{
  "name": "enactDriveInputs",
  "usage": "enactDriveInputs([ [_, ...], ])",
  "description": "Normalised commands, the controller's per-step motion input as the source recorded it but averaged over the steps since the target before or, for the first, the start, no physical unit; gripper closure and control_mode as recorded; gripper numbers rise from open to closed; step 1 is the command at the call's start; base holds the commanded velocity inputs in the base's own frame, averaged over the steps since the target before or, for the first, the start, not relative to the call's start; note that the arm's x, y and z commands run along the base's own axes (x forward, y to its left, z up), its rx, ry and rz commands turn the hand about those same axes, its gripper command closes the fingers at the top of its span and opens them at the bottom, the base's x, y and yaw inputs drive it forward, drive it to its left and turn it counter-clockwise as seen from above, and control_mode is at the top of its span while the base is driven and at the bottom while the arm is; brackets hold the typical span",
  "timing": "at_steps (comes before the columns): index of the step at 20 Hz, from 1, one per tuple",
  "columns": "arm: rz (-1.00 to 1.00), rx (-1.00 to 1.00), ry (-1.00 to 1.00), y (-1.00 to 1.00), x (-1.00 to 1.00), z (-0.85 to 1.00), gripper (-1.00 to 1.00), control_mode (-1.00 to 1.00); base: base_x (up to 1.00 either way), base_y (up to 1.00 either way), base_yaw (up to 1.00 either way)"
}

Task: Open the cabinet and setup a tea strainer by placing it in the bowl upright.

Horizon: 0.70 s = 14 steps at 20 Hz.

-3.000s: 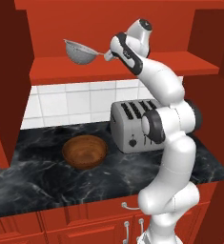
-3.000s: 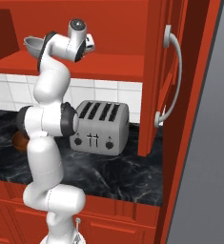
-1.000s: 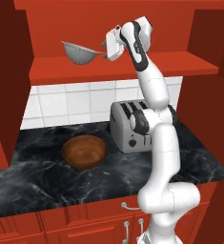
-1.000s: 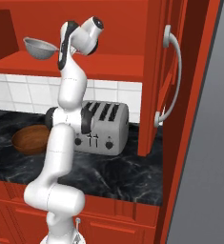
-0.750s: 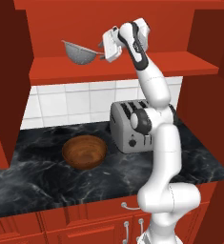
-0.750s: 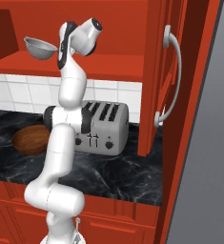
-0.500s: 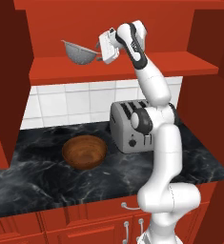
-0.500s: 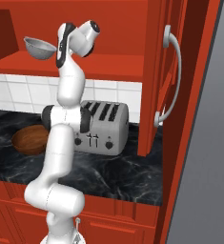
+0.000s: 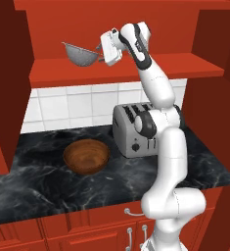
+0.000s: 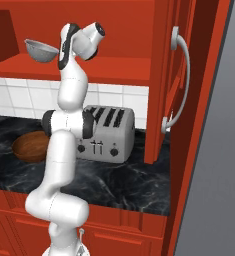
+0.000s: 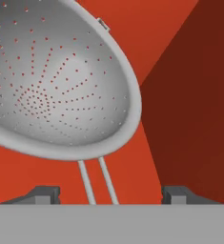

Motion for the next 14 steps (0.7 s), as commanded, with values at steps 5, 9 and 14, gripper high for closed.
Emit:
enactDriveInputs([
  [5, 0.02, 0.00, 0.00, 0.11, 0.00, 0.00, 1.00, -1.00, 0.00, 0.00, 0.00],
  [9, 0.00, 0.00, 0.00, 0.07, -0.12, 0.00, 1.00, -1.00, 0.00, 0.00, 0.00],
  [14, -0.04, 0.00, -0.05, 0.06, -0.39, 0.00, 1.00, -1.00, 0.00, 0.00, 0.00],
])
